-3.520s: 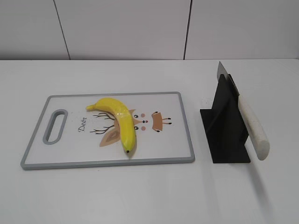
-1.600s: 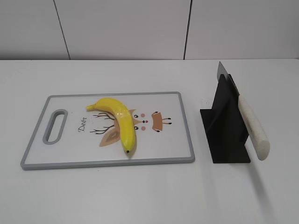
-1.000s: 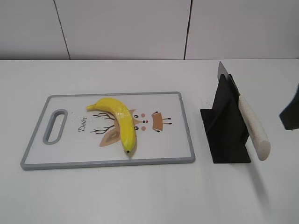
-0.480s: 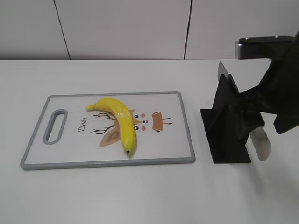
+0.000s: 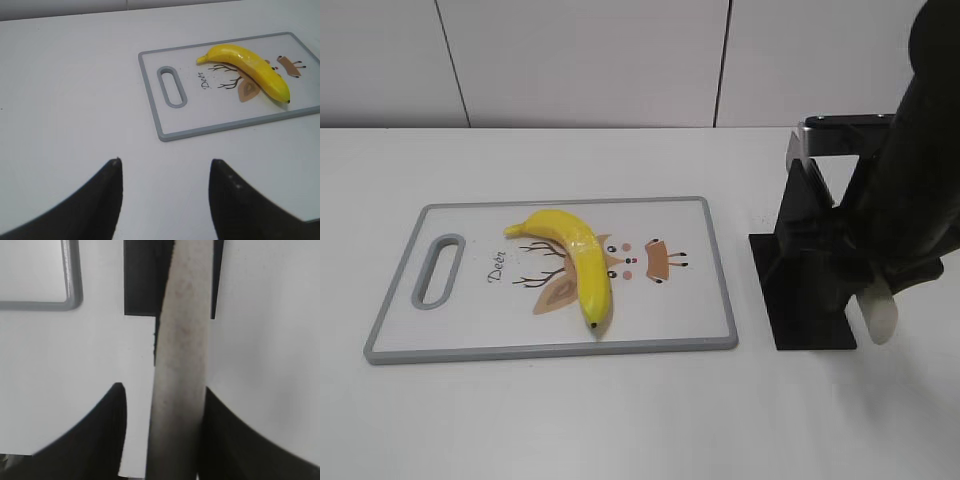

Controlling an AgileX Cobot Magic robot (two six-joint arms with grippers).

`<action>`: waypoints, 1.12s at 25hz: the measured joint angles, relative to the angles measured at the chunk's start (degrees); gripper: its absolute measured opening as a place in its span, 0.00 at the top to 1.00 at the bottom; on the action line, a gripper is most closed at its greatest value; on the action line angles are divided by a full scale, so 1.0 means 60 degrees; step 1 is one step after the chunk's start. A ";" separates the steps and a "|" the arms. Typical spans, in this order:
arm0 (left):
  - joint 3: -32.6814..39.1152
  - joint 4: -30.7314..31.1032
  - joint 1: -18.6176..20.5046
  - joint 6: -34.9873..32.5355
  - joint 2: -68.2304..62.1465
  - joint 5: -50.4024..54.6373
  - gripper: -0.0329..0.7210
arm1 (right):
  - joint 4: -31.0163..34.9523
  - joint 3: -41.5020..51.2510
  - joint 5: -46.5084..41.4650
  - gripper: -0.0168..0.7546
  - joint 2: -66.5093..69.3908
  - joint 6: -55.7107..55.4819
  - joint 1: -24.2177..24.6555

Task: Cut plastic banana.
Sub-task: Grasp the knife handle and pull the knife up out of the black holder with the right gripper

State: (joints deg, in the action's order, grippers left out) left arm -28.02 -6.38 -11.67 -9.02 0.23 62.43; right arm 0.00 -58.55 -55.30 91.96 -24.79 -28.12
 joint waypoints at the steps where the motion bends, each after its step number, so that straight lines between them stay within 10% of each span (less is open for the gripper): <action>1: 0.0000 0.0000 0.0000 0.0000 0.0000 0.0000 0.27 | 0.0000 0.0000 -0.0013 0.65 0.0000 -0.0009 -0.0008; 3: 0.0000 0.0000 0.0000 0.0000 0.0000 0.0000 0.27 | -0.0090 0.0000 -0.0120 0.76 0.0000 -0.0159 -0.0008; 28: 0.0000 0.0000 0.0000 0.0000 0.0000 0.0000 0.29 | 0.0063 -0.0807 -0.1065 0.76 -0.2208 -0.0263 -0.0018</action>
State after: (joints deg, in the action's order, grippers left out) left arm -28.02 -6.38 -11.67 -9.02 0.23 62.43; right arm 0.38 -63.40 -61.69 78.71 -26.37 -28.23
